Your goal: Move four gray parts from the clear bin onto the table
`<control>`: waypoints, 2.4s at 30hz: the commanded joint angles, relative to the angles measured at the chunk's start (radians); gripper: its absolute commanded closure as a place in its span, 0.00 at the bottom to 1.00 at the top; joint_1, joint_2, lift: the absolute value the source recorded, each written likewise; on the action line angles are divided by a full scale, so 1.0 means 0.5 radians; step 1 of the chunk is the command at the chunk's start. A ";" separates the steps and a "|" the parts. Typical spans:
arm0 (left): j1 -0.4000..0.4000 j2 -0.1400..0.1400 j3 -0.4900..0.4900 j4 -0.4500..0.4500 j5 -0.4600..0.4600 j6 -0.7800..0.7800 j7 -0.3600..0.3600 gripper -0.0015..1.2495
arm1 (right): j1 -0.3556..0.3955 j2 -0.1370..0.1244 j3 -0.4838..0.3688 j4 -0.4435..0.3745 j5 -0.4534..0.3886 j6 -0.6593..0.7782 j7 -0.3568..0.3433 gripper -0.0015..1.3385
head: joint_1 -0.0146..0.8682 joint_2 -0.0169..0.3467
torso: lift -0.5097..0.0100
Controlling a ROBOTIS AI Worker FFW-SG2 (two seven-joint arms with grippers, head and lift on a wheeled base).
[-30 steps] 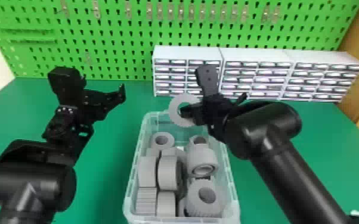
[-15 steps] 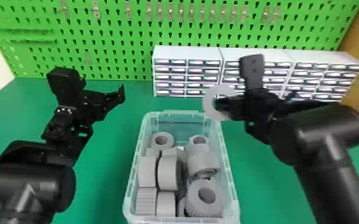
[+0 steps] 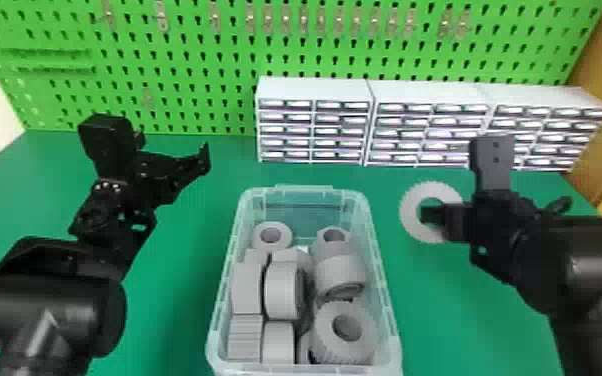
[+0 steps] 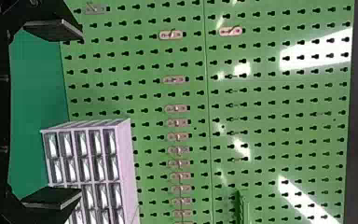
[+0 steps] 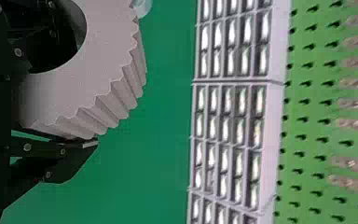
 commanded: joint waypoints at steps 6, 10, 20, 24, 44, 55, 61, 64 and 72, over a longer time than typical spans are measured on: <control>-0.014 -0.001 -0.023 0.000 0.000 0.003 0.000 0.09 | 0.096 0.001 -0.149 0.029 0.103 0.265 0.003 0.76 | 0.79 0.12 | 0.89; -0.014 0.002 -0.029 0.003 0.000 0.015 -0.003 0.09 | 0.120 -0.002 -0.189 0.056 0.133 0.366 0.003 0.76 | 0.79 0.12 | 0.89; -0.017 -0.001 -0.044 0.006 -0.006 0.049 -0.021 0.09 | 0.148 0.020 -0.229 0.219 0.176 0.455 0.003 0.76 | 0.79 0.12 | 0.89; -0.023 -0.001 -0.050 0.009 -0.009 0.061 -0.034 0.09 | 0.148 0.023 -0.241 0.296 0.182 0.464 0.003 0.76 | 0.79 0.12 | 0.89; -0.035 -0.001 -0.066 0.028 -0.012 0.064 -0.052 0.09 | 0.148 0.017 -0.251 0.385 0.182 0.449 0.003 0.74 | 0.79 0.12 | 0.89; -0.035 -0.001 -0.066 0.028 -0.015 0.064 -0.055 0.09 | 0.148 0.007 -0.235 0.385 0.173 0.434 0.003 0.39 | 0.79 0.12 | 0.89; -0.039 -0.001 -0.069 0.028 -0.018 0.068 -0.064 0.09 | 0.148 0.007 -0.217 0.385 0.198 0.431 0.003 0.39 | 0.79 0.12 | 0.89; -0.042 -0.001 -0.069 0.028 -0.018 0.068 -0.067 0.09 | 0.148 0.004 -0.214 0.385 0.201 0.431 0.003 0.39 | 0.79 0.12 | 0.89; -0.039 -0.001 -0.063 0.031 -0.021 0.068 -0.073 0.09 | 0.133 -0.005 -0.186 0.296 0.222 0.437 0.003 0.39 | 0.79 0.12 | 0.89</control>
